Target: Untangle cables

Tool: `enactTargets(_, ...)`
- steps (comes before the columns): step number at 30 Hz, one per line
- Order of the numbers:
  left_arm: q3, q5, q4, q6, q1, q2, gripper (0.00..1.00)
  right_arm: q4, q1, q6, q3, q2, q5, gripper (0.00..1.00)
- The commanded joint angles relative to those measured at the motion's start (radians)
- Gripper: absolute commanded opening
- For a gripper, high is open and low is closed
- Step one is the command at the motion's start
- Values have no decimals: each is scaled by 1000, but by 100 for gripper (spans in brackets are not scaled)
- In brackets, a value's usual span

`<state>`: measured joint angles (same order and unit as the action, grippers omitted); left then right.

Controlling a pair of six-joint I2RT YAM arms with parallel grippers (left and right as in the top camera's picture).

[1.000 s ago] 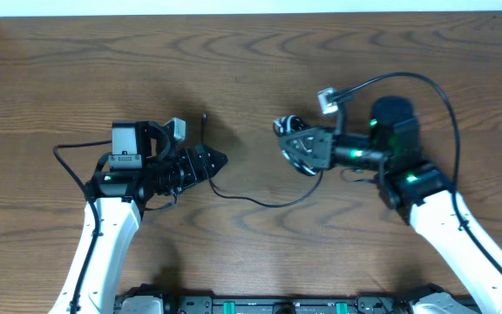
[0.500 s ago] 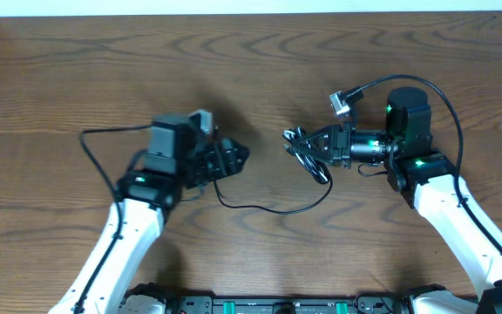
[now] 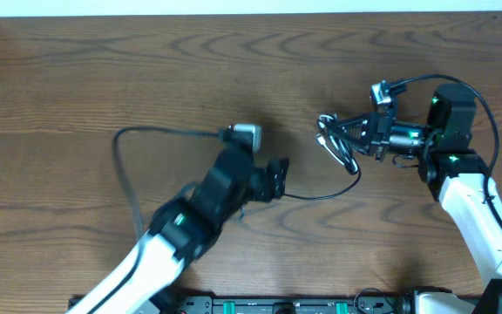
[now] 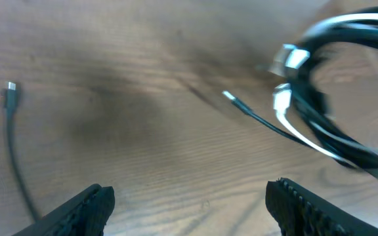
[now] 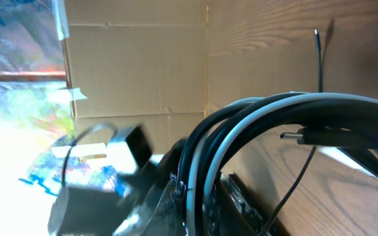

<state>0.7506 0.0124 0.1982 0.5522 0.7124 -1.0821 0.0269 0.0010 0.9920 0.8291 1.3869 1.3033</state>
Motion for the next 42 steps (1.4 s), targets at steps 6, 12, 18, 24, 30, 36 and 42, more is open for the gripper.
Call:
enactTargets(6, -236, -125, -8, 60, 40, 474, 81, 6, -19, 6, 1, -5, 63, 1)
enactTargets(12, -451, -130, -407, -9, 40, 526, 85, 6, -19, 6, 1, -5, 64, 1)
enactTargets(18, -479, -162, -682, -177, 40, 359, 84, -13, -19, 22, 1, -5, 72, 1)
enactTargets(24, -479, -119, -953, -178, 40, 92, 84, -21, -19, 29, 1, -5, 103, 1)
enactTargets(30, -472, -46, -1316, -178, 40, -202, 77, -21, -19, 29, 1, -5, 104, 2)
enactTargets(36, -424, -45, -1459, -178, 40, -396, 73, -22, -19, 29, 1, -5, 117, 2)
enactTargets(42, -348, -46, -1471, -209, 72, -455, 69, -22, -19, 29, 1, -5, 117, 2)
